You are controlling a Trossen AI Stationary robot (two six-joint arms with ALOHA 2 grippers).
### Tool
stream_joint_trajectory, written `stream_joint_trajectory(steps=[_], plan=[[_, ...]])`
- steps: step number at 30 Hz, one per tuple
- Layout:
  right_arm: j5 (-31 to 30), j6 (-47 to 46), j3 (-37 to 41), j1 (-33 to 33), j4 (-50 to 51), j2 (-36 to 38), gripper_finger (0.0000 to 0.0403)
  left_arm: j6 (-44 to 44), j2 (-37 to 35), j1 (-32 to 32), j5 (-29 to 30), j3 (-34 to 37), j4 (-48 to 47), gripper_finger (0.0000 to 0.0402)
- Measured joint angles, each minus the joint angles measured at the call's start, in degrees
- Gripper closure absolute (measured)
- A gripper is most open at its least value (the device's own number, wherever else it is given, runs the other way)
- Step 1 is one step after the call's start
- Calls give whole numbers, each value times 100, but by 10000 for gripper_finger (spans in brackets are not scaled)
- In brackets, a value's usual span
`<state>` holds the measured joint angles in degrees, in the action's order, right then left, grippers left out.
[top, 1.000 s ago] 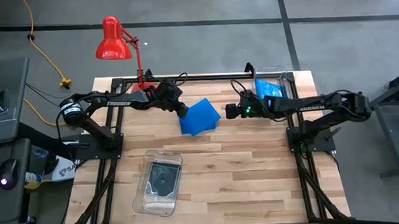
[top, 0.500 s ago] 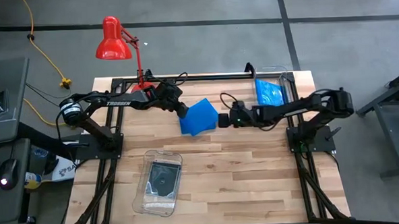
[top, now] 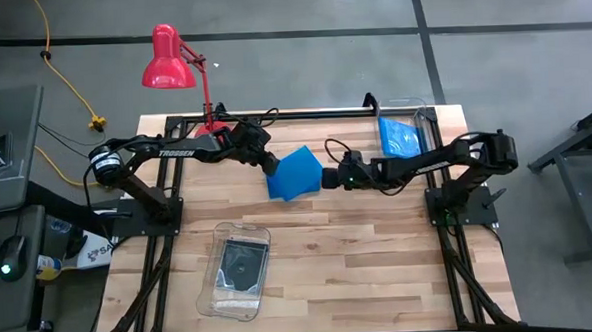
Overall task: Pick & place jewel cases by type
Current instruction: Put the blue cd case into the top transparent bin
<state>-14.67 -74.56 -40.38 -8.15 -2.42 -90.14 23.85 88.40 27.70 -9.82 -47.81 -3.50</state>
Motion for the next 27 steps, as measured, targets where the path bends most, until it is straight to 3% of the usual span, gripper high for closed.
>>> stream_joint_trajectory(steps=[9, 27], plan=[[-732, -519, -2, 296, 288, 1, 185, 0, 0, 0, -5, 0, -5, 269], [-1167, -950, -2, 383, 548, 1, 185, 0, 0, 0, -18, 0, -41, 269]])
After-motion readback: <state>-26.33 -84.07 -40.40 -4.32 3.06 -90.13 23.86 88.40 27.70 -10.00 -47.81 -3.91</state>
